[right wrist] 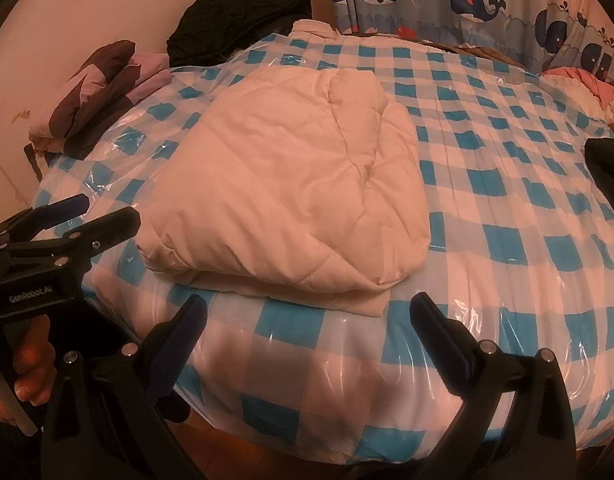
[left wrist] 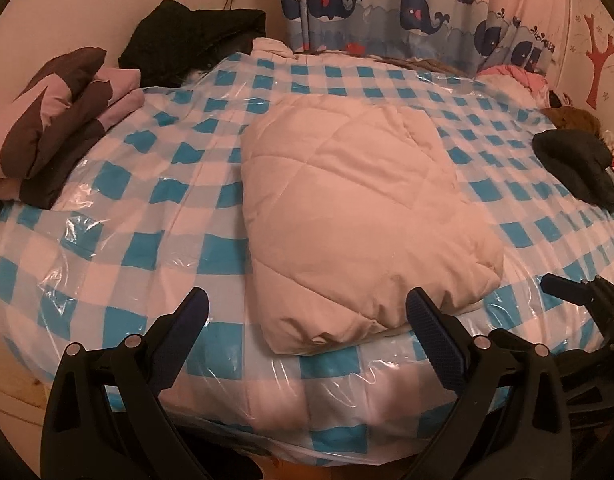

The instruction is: Fold large clothes

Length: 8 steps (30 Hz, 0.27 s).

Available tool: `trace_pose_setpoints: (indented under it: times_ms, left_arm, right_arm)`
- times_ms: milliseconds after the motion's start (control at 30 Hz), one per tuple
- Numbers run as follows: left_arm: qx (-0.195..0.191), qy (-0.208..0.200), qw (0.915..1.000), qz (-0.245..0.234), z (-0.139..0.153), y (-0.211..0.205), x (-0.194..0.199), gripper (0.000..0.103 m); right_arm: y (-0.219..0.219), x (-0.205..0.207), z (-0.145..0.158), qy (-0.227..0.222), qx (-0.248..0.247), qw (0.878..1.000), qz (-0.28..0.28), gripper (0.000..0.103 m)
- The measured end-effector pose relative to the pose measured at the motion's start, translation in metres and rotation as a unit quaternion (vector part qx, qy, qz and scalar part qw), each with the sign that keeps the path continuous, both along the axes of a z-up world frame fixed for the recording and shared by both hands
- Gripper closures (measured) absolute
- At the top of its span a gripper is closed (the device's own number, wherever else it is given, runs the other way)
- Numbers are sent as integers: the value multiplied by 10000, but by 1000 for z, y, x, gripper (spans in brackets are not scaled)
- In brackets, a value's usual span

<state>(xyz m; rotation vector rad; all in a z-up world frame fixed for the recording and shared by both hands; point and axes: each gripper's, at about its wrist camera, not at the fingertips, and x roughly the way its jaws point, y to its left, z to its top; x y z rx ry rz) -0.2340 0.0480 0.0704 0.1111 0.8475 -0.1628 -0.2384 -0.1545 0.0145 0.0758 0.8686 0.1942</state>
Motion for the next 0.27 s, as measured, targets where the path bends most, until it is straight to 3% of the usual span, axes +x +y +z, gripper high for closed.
trace_pose_setpoints:
  times_ms: [267]
  left_arm:
    - [-15,167,9999,7,5,6,19,8]
  right_arm:
    - [-2,1,0,5,1,10000,0,6]
